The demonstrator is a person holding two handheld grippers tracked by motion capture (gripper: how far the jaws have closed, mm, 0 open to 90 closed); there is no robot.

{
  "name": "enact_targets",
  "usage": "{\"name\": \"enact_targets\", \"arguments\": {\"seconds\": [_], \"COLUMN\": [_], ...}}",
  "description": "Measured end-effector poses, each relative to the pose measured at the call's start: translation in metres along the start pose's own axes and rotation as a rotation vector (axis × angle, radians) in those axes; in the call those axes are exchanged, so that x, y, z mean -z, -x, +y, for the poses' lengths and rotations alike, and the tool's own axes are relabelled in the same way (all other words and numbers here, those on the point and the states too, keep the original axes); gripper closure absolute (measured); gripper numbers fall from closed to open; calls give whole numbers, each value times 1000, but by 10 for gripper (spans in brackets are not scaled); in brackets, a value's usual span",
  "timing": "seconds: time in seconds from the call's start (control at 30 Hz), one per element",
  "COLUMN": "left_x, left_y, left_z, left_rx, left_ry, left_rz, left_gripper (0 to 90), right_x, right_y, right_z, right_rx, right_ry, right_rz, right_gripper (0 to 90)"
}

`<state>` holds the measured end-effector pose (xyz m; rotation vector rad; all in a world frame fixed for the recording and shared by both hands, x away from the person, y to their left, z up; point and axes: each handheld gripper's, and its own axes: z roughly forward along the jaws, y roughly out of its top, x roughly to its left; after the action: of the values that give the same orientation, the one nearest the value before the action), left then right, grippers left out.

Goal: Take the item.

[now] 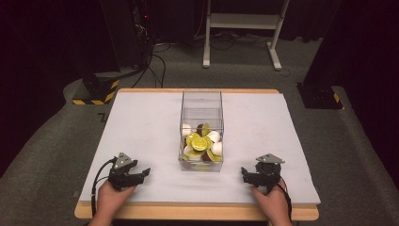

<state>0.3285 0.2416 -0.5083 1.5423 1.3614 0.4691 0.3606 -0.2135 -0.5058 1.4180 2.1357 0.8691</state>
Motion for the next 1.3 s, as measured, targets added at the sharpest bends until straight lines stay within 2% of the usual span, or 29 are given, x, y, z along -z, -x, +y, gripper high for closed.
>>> {"name": "enact_targets", "arguments": {"seconds": [0.03,0.13,0.23,0.33,0.4,0.43,0.53,0.63,0.67,0.7,0.8,0.87,0.9,1.13,1.23,1.3], "left_x": [1,5,5,6,5,6,6,6,5,6,6,7,7,8,7,7], "left_y": [0,3,7,6,8,8,10,14,15,16,18,19,20,22,26,28], "left_z": [1,2,3,4,5,5,7,8,7,8,8,9,9,13,14,15], "left_rx": [-16,-28,-15,-37,-18,-33,-40,-60,-54,-72,-69,-83,-70,-90,-66,-84], "left_ry": [-1,3,20,20,35,31,46,50,57,49,59,72,87,87,92,89], "left_rz": [0,-24,-46,-63,-77,-85,-100,-104,-107,-110,-110,-104,-104,-122,-133,-138], "left_gripper": [333,344,348,351,353,353,352,355,357,358,360,363,363,360,356,352], "right_x": [0,0,0,0,0,0,0,0,0,0,0,0,0,0,0,0], "right_y": [0,0,0,0,0,0,0,0,0,0,0,0,0,0,0,0], "right_z": [0,0,0,0,0,0,0,0,0,0,0,0,0,0,0,0], "right_rx": [0,0,0,1,1,1,6,6,6,6,6,6,6,-1,-1,-1], "right_ry": [0,0,0,1,3,2,4,5,5,5,5,5,5,0,-2,-2], "right_rz": [0,0,-1,-1,-1,-1,-2,-3,-2,-3,-3,-2,-2,1,0,0], "right_gripper": [86,86,85,86,86,86,87,87,87,87,87,87,87,86,87,87]}}
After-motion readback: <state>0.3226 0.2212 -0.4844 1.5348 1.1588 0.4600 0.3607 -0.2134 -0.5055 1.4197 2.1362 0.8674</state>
